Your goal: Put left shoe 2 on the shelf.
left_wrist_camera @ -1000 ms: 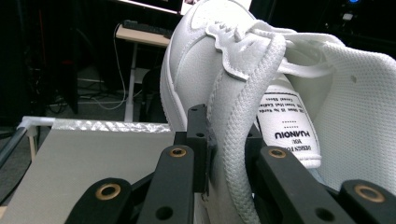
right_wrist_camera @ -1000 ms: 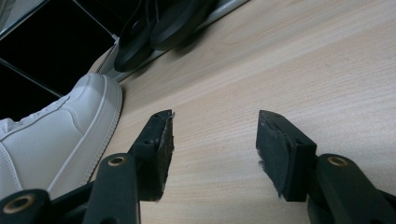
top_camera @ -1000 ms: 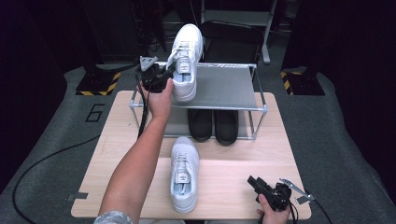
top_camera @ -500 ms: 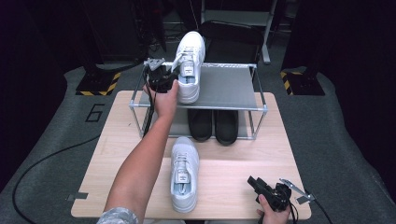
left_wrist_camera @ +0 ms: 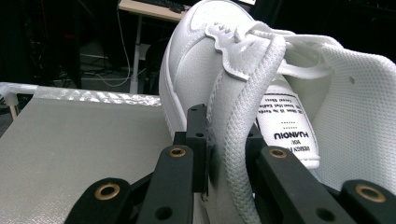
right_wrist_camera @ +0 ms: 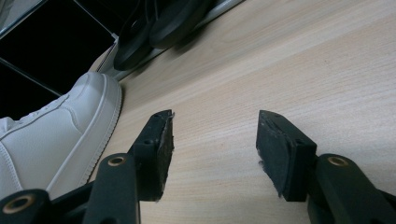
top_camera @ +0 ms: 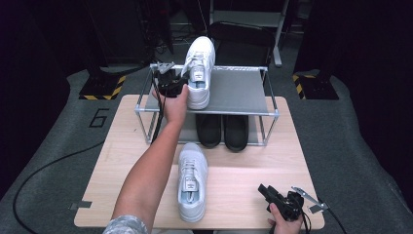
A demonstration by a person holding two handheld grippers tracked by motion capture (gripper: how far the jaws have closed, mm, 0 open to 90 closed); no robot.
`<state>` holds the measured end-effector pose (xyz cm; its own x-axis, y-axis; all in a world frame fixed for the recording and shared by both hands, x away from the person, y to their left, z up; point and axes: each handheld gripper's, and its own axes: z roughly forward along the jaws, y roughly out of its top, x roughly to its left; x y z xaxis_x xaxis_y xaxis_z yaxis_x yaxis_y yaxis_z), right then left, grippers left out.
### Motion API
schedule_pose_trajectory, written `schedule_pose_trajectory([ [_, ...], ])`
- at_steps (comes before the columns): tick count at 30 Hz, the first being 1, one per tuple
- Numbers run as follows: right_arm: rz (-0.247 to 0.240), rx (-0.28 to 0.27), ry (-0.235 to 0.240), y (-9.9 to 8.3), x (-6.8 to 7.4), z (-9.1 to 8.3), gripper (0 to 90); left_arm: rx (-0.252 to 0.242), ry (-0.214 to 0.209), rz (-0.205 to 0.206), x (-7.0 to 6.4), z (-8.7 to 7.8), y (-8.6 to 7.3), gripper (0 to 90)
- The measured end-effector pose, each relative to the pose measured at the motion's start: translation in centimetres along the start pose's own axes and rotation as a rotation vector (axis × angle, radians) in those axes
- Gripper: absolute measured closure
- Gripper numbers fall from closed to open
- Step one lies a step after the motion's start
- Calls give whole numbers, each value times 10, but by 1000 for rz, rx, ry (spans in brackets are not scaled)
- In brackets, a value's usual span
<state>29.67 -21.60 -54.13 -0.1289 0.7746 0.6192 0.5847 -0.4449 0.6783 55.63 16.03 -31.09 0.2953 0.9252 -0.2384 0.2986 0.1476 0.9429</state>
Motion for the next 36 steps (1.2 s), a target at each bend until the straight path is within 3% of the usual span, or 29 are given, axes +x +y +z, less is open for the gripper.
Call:
schedule_pose_trajectory([
  [18, 12, 2, 14, -1, 1, 1, 461, 37, 5, -22, 1, 8, -3, 795],
  [22, 10, 7, -3, -1, 2, 1, 461, 52, 7, -33, 2, 11, -5, 790],
  [26, 15, 4, 16, -1, 2, 1, 460, 64, 6, -46, 3, 13, -4, 787],
  [36, 7, 7, 10, -1, 1, 2, 460, 102, 5, -34, 3, 20, -4, 775],
])
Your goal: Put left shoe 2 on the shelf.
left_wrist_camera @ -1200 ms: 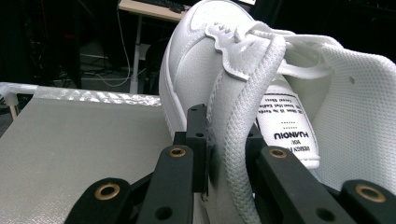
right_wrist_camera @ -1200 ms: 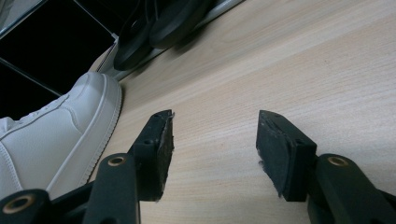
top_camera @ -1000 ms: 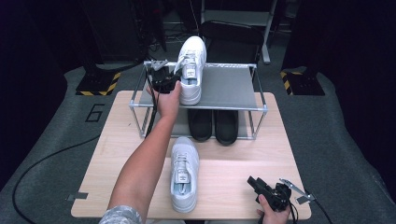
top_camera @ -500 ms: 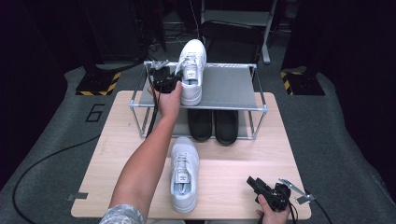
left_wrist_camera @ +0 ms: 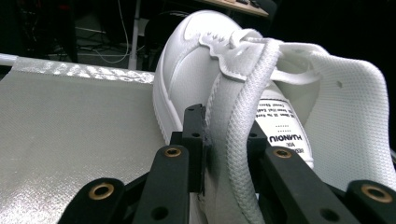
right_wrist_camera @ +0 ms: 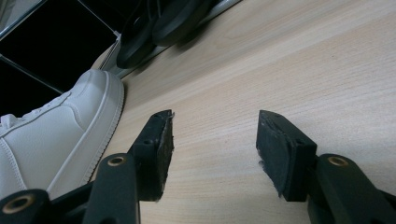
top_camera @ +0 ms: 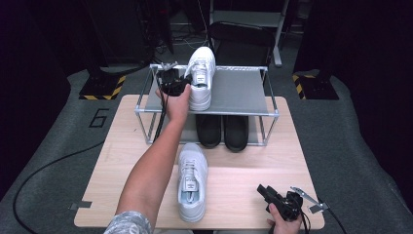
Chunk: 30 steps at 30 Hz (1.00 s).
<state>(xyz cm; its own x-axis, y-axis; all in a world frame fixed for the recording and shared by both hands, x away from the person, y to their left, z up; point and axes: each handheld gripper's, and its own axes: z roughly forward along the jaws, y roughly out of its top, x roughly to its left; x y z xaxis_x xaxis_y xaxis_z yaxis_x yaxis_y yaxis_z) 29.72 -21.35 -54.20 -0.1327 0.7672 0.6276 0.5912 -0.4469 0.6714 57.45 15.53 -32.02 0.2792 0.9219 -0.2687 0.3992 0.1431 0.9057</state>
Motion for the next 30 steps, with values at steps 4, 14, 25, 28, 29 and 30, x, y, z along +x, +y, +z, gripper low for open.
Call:
schedule_pose_trajectory([
  [4, 2, -1, 5, 0, 0, 0, 460, 20, 9, -27, 5, 3, -1, 761],
  [14, 0, 4, 7, 0, 1, 1, 460, 13, -14, -29, 8, 7, 0, 739],
  [25, 1, 5, 6, 0, 1, 0, 460, 19, -45, -21, 12, 10, 2, 621],
  [28, -4, 5, 5, 0, 1, 0, 460, 30, -49, -9, 12, 10, 2, 610],
  [29, -5, 6, 3, 0, 1, 0, 460, 30, -50, 4, 13, 10, 3, 604],
  [30, -5, 6, 4, 0, 1, 0, 460, 34, -46, 8, 12, 10, 4, 601],
])
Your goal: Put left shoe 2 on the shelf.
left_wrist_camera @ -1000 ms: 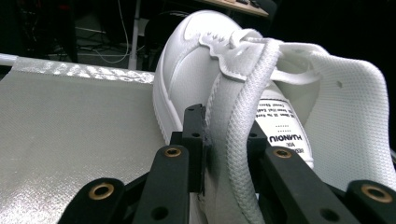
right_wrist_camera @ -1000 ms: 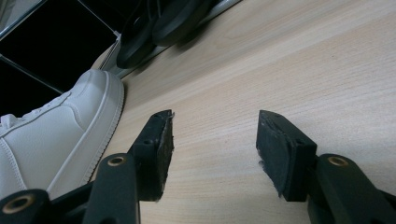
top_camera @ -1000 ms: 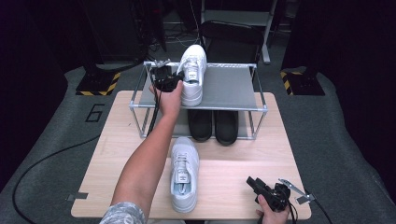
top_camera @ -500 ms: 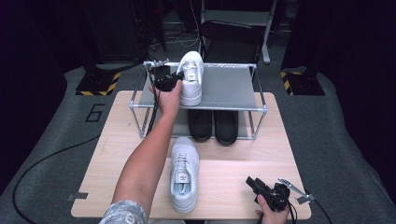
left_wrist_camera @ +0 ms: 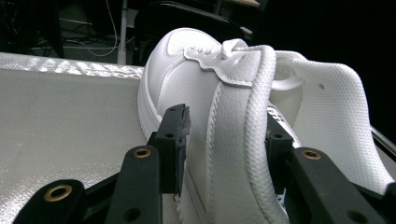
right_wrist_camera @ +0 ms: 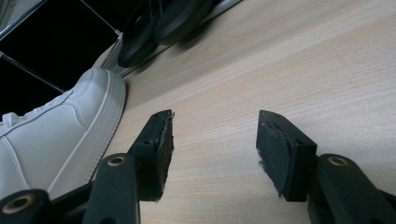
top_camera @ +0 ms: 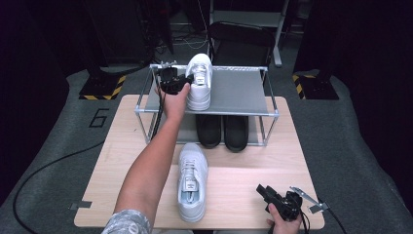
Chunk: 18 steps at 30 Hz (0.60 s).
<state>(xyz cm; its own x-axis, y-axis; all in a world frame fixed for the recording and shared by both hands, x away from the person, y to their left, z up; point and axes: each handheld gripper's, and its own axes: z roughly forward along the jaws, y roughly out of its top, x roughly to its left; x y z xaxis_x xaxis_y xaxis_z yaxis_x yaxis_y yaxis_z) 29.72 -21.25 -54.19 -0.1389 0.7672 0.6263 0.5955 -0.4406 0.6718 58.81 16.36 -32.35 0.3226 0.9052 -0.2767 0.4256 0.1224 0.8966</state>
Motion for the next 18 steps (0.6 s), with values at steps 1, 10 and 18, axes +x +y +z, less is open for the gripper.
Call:
schedule_pose_trajectory([
  [1, 0, 0, 0, 0, 0, 0, 460, 4, 4, 6, 0, 0, 1, 599],
  [10, 3, -11, 2, 0, 0, 0, 460, 42, 12, 77, 0, 1, 7, 565],
  [18, 8, -3, 7, 0, 0, 1, 460, -16, 6, 84, 1, -9, 20, 508],
])
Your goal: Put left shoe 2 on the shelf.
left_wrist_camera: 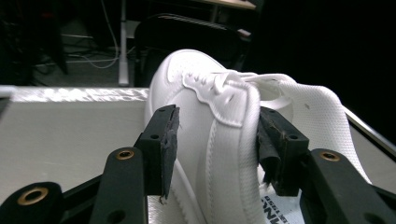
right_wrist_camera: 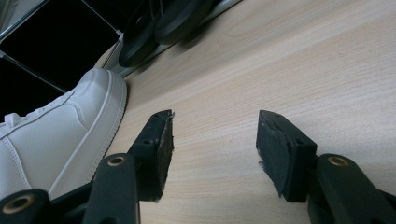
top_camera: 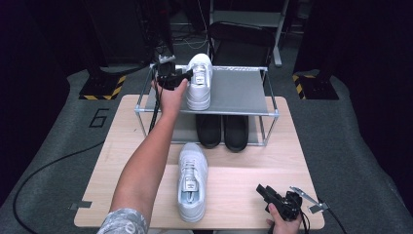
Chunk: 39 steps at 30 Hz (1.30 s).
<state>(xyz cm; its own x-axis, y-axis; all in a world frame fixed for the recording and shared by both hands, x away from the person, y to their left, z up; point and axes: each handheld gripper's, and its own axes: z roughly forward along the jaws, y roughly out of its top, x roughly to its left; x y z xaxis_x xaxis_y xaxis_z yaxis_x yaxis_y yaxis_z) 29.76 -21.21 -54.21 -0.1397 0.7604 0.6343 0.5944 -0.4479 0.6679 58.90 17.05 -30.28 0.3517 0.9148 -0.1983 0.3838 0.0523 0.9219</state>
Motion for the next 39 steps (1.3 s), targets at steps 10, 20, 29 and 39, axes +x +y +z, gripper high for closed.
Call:
schedule_pose_trajectory([
  [10, -9, 6, -2, -1, 2, 1, 460, -27, -31, 18, -5, -23, 12, 501],
  [20, -39, 6, -16, 0, 8, 2, 459, -49, -88, 36, 0, -63, 16, 495],
  [29, -143, 30, -2, -2, 24, 7, 453, -104, -147, 50, 2, -106, 1, 486],
  [39, -285, 64, 38, -4, 50, 12, 449, -107, -170, 71, 10, -138, -26, 486],
])
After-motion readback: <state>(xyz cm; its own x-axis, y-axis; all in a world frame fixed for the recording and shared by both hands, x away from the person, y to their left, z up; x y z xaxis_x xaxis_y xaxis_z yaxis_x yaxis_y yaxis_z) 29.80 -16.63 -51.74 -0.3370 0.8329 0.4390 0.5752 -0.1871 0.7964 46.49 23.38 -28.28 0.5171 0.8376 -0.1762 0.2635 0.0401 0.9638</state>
